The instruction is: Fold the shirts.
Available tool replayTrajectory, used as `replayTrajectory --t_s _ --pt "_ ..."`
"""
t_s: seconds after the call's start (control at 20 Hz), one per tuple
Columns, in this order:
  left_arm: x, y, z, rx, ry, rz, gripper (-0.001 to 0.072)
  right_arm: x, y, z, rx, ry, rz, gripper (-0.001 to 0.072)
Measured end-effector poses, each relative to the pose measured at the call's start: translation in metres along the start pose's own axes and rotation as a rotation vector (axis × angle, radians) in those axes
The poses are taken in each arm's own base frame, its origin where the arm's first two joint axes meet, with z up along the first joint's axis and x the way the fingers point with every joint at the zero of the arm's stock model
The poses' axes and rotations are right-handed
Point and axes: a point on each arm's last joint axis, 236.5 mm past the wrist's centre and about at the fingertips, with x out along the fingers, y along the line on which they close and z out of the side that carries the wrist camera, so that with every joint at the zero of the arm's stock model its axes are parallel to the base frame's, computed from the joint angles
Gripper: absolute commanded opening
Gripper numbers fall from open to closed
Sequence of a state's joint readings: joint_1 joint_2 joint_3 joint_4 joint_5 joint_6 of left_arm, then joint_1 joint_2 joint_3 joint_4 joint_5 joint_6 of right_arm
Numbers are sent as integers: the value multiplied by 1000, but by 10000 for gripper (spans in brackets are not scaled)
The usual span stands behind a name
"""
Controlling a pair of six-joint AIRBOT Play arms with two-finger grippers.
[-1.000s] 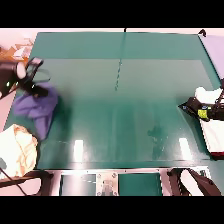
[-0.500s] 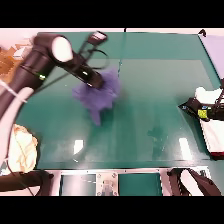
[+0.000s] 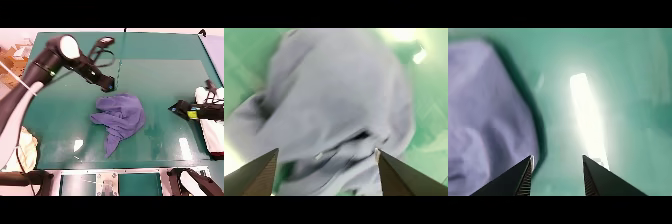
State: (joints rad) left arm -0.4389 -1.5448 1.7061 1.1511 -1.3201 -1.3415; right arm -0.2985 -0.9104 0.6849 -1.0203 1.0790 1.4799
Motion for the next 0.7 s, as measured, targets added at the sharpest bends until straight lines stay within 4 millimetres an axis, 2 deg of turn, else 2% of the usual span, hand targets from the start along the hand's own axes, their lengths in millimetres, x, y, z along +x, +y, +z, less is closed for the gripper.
replayTrajectory --t_s 0.15,0.25,0.3,0.35,0.5,0.65,0.7 --pt "-12 60 -18 -147 24 45 691 31 17 -33 -68 127 12 374" --pt "-5 90 -35 -236 35 58 691 50 32 -63 -106 199 39 392" --pt "4 102 -43 -272 34 61 691 59 41 -80 -118 233 62 483" --pt "15 109 -50 -301 24 55 691 68 51 -98 -123 262 88 500" --pt "56 111 -57 -359 -38 -24 690 91 81 -146 -142 316 157 499" --pt "99 89 -56 -388 -74 -140 689 112 100 -180 -154 342 182 492" --pt "110 80 -55 -389 -81 -171 607 117 104 -185 -140 343 188 492"
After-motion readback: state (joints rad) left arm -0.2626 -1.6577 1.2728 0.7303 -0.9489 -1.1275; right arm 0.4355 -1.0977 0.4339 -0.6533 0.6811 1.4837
